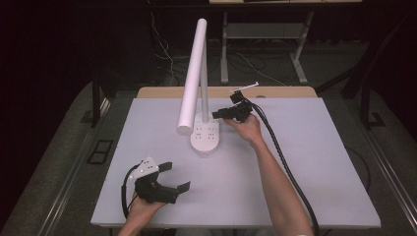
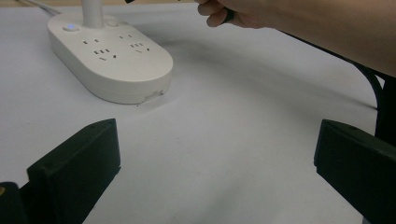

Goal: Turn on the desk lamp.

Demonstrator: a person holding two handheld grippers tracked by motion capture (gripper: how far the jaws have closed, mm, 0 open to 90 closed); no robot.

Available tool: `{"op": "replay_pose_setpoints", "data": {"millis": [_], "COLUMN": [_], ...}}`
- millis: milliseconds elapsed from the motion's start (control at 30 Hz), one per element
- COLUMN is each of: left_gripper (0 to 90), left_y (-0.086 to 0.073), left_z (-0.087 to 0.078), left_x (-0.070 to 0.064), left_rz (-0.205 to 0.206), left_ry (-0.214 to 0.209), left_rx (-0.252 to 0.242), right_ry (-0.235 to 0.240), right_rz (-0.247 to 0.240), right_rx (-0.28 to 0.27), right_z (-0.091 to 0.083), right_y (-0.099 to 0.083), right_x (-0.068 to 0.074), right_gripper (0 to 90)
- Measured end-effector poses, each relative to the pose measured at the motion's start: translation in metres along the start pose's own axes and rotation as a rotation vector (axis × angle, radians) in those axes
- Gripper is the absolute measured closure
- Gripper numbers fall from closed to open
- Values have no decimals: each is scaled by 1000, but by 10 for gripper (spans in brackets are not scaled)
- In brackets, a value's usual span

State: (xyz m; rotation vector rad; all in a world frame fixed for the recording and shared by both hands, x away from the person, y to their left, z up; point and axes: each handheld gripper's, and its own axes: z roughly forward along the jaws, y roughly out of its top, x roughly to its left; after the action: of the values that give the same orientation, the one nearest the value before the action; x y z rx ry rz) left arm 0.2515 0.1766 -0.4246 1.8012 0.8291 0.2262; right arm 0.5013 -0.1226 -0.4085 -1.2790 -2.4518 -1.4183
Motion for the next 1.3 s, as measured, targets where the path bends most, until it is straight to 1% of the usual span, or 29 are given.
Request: {"op": "replay_pose_setpoints", "data": {"millis": [33, 67, 100, 133, 167, 200, 233, 267, 300, 333, 433, 533, 567, 600, 633, 667, 700, 733, 767, 800, 933, 967, 1033, 1233, 1300], "left_gripper": [0, 0, 0, 0, 0, 0, 0, 0, 0, 0, 0, 0, 0, 0, 0, 0, 0, 0, 0, 0, 0, 0, 0, 0, 0], "left_y": [0, 0, 0, 0, 0, 0, 0, 0, 0, 0, 0, 0, 0, 0, 0, 0, 0, 0, 0, 0, 0, 0, 0, 0, 0], "left_z": [0, 0, 0, 0, 0, 0, 0, 0, 0, 0, 0, 0, 0, 0, 0, 0, 0, 0, 0, 0, 0, 0, 0, 0, 0], "left_x": [0, 0, 0, 0, 0, 0, 0, 0, 0, 0, 0, 0, 0, 0, 0, 0, 0, 0, 0, 0, 1, 1, 1, -1, -1], "left_rz": [-2, -3, -2, -1, -1, -1, 1, 0, 0, 1, 2, 3, 3, 2, 2, 3, 3, 3, 3, 0, -2, -3, -2, 4, 5], "left_ry": [0, 0, 0, 0, -1, -1, 0, 0, 0, -1, 0, -1, -1, -1, -1, -1, -1, 0, 0, 1, 4, 4, 3, -4, -4], "left_rx": [-1, -1, -1, -1, 0, 0, 1, 0, 0, 1, 1, 2, 2, 2, 2, 2, 3, 3, 3, 2, 4, 3, 4, 0, 1], "right_ry": [0, 2, 2, 2, 3, 3, 2, 0, 0, 4, 5, -1, -3, 0, -2, -3, -7, -14, -14, -13, 6, 5, 10, -1, -18], "right_rz": [0, 10, 10, 13, 15, 15, 7, 9, 9, 9, 6, -1, 9, 1, 11, 1, 10, -1, -1, -10, 2, -6, -5, -12, -26], "right_rx": [0, -5, -5, -8, -11, -11, -12, -9, -9, -4, 1, 6, 3, 5, 4, 4, 2, 4, 4, 11, -5, -7, -5, 1, 3], "right_z": [0, 2, 2, 3, 5, 5, 8, 9, 9, 12, 15, 20, 21, 22, 23, 23, 24, 25, 25, 27, 29, 29, 29, 29, 30], "right_y": [0, -1, -1, -1, -2, -2, -3, -4, -4, -5, -6, -8, -8, -9, -9, -9, -9, -10, -10, -12, -13, -14, -14, -14, -14], "right_x": [0, -1, -1, -1, -3, -3, -3, -3, -3, -3, -2, -2, -1, -2, -2, -2, -1, -2, -2, -3, -4, -4, -5, -4, -2], "right_gripper": [579, 628, 628, 653, 716, 716, 772, 798, 798, 844, 889, 897, 896, 896, 897, 897, 897, 896, 896, 897, 898, 899, 900, 900, 900]}}
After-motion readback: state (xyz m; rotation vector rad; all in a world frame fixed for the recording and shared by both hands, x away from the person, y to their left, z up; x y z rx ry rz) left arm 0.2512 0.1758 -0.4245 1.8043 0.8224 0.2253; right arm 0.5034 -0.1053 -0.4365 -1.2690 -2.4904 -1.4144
